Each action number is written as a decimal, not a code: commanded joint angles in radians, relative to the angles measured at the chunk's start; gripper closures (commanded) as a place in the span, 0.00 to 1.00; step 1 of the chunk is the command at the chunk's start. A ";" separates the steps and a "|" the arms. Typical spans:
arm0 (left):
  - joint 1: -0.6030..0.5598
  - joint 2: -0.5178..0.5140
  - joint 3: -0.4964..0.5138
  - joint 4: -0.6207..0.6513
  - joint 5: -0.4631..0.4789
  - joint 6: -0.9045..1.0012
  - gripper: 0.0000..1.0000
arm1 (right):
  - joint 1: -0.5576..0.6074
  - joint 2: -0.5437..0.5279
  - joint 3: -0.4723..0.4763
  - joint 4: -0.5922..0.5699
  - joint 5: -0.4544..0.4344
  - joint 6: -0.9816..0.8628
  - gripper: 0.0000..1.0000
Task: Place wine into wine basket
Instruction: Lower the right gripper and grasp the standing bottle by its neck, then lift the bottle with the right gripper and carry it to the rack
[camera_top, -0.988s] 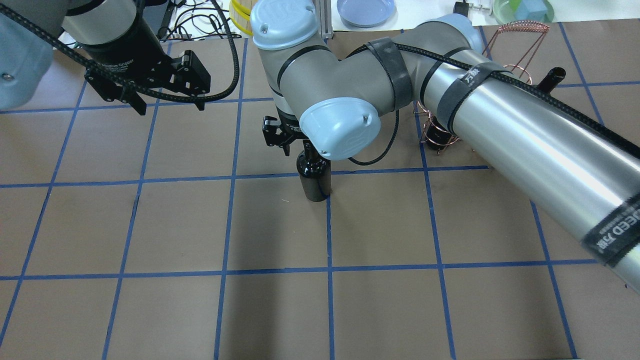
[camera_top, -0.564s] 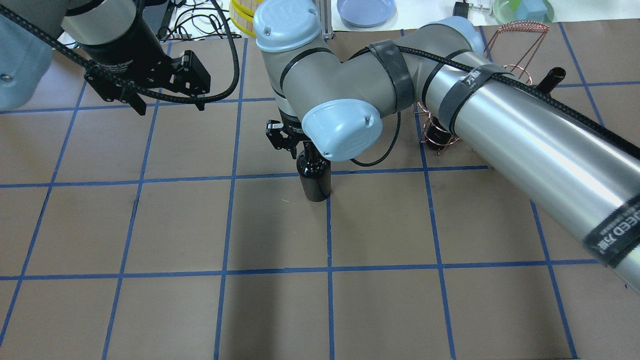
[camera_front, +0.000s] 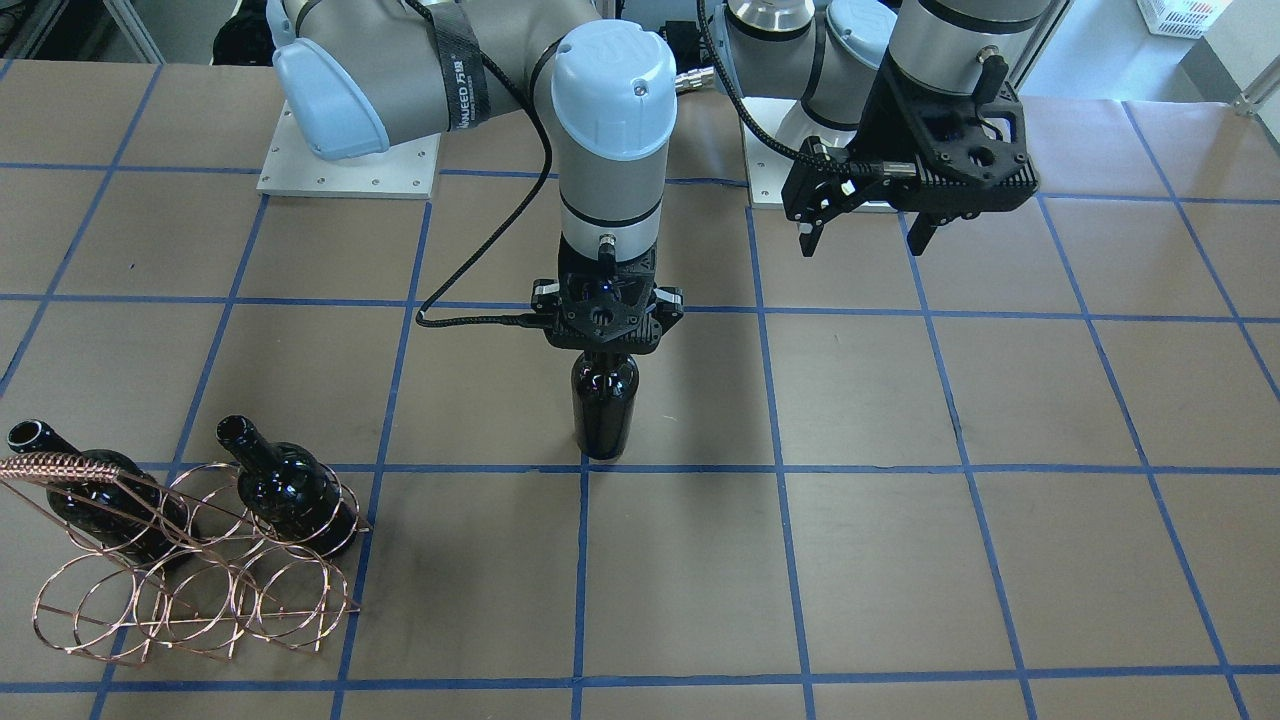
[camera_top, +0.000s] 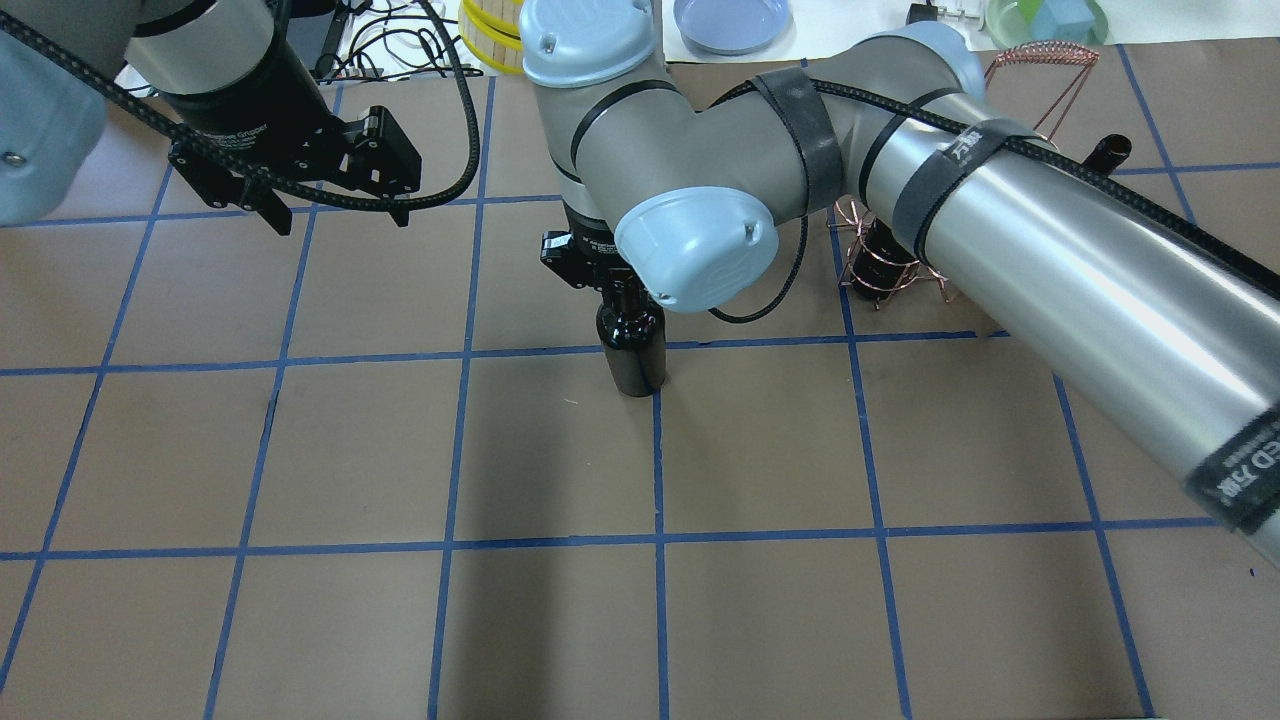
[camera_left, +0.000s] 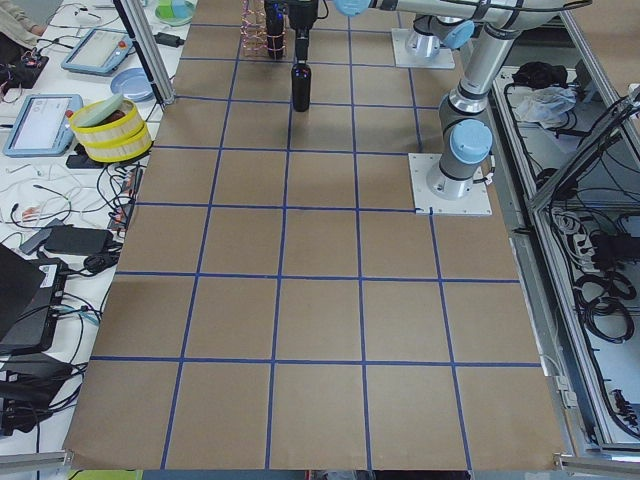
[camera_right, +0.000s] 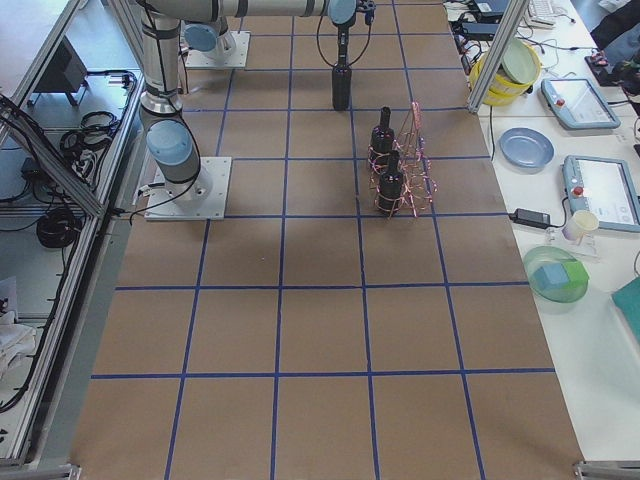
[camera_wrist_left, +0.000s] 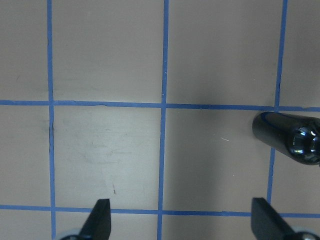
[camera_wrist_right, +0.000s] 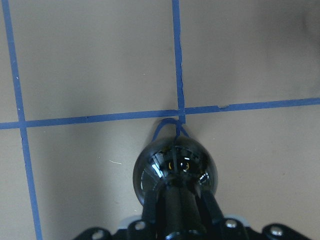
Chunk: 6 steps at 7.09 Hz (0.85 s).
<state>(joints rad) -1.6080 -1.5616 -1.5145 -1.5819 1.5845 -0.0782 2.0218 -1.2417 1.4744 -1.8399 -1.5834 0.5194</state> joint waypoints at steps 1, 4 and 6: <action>0.000 0.000 0.000 -0.001 0.000 0.000 0.00 | -0.018 -0.048 -0.005 0.013 -0.007 -0.004 0.83; -0.003 0.000 -0.001 0.000 0.000 0.000 0.00 | -0.185 -0.253 -0.008 0.247 -0.003 -0.213 0.83; -0.006 0.000 -0.001 0.002 -0.004 0.000 0.00 | -0.366 -0.336 -0.011 0.355 -0.012 -0.511 0.83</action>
<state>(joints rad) -1.6119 -1.5609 -1.5155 -1.5811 1.5836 -0.0782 1.7669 -1.5241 1.4645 -1.5536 -1.5917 0.1957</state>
